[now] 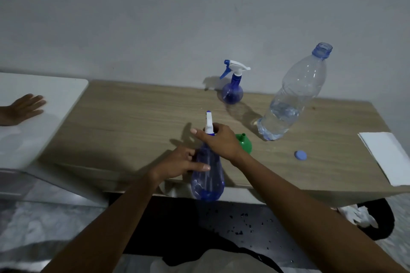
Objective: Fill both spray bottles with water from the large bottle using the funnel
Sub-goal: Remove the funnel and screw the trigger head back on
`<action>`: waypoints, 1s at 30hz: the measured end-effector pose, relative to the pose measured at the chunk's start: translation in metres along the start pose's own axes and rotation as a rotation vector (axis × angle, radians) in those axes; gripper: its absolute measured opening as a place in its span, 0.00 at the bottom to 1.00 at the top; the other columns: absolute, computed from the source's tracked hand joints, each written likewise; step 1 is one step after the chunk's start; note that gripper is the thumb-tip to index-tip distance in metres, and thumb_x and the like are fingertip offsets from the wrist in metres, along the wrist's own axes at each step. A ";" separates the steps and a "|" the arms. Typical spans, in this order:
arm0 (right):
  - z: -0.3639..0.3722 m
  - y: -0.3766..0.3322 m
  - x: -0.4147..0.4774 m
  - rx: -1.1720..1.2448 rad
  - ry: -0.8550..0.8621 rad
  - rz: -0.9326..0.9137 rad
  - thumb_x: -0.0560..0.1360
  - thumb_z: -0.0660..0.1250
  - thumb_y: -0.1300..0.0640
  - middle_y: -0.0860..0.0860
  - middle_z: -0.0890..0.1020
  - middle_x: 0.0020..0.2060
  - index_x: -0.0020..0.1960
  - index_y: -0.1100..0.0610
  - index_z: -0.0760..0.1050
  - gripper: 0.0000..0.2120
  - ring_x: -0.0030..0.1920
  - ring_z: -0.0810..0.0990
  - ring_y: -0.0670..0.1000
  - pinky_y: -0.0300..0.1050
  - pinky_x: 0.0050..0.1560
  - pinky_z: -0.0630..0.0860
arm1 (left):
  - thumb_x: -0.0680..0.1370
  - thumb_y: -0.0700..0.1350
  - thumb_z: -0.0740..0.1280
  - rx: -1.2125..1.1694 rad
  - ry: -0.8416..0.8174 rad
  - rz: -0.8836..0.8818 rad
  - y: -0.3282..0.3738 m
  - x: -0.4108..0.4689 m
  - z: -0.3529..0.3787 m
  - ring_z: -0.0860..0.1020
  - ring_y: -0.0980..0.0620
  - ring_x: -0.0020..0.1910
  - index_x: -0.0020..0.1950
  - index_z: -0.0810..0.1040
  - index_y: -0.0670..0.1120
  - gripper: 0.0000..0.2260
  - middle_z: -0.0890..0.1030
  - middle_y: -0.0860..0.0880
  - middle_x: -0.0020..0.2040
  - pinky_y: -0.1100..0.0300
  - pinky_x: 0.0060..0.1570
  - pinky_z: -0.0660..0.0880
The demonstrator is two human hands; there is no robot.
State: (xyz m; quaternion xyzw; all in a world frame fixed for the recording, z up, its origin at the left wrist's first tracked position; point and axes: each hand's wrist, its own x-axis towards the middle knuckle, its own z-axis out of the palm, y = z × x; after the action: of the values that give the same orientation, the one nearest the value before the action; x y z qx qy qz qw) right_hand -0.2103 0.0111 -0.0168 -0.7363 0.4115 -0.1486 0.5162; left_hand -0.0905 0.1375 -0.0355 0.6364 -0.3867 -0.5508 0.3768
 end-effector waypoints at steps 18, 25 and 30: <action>0.024 0.024 -0.011 -0.011 -0.098 0.145 0.64 0.75 0.29 0.45 0.76 0.25 0.29 0.51 0.70 0.28 0.30 0.76 0.47 0.46 0.38 0.74 | 0.57 0.62 0.78 0.060 -0.024 -0.231 -0.020 -0.020 0.004 0.85 0.49 0.55 0.55 0.85 0.48 0.31 0.88 0.49 0.50 0.48 0.63 0.77; 0.021 0.020 -0.008 -0.050 -0.130 0.153 0.62 0.74 0.27 0.47 0.77 0.26 0.29 0.52 0.71 0.29 0.31 0.76 0.48 0.47 0.39 0.75 | 0.61 0.60 0.79 0.085 -0.041 -0.241 -0.010 -0.022 0.003 0.85 0.51 0.54 0.49 0.86 0.54 0.20 0.88 0.52 0.49 0.51 0.60 0.77; 0.014 -0.017 0.018 -0.043 -0.055 0.138 0.63 0.76 0.29 0.46 0.79 0.28 0.33 0.53 0.73 0.28 0.31 0.78 0.47 0.47 0.41 0.77 | 0.68 0.55 0.79 0.181 -0.037 -0.191 0.020 -0.005 -0.037 0.84 0.52 0.53 0.47 0.86 0.54 0.11 0.88 0.53 0.48 0.52 0.59 0.77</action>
State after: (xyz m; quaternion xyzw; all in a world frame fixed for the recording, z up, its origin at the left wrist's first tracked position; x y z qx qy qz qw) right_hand -0.1828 0.0085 -0.0114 -0.7209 0.4500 -0.0834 0.5204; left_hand -0.0558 0.1360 -0.0112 0.6917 -0.3793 -0.5586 0.2563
